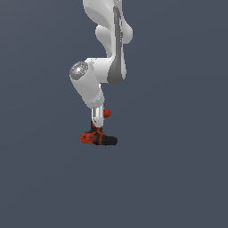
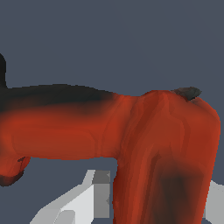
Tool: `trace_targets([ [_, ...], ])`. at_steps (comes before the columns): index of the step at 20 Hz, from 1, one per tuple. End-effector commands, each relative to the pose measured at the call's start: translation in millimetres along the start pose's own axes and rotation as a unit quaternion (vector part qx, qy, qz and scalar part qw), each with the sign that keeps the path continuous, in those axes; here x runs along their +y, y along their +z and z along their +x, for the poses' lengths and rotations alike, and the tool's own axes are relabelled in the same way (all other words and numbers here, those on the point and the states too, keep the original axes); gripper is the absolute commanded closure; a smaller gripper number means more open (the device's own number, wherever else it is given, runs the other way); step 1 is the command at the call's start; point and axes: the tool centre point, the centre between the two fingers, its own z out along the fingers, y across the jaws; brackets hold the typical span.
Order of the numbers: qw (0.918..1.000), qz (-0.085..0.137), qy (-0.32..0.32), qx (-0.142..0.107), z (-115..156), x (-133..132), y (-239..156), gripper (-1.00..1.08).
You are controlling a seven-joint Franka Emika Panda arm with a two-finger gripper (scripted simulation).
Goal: Pick up the object and move it to a goal position.
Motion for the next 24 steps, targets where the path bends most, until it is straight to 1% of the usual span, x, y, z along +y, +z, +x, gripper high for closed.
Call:
trace_targets([
  [1,1.0,0.003,-0.001,0.001,24,-5,-25,1.08],
  [7,1.0,0.003,-0.001,0.002,72,-15,-67,1.08],
  [12,1.0,0.003,-0.002,0.001,98,-22,-91,1.08],
  [18,1.0,0.004,-0.003,0.001,115,-27,-106,1.08],
  [24,1.0,0.004,-0.003,0.0,119,-29,-110,1.08],
])
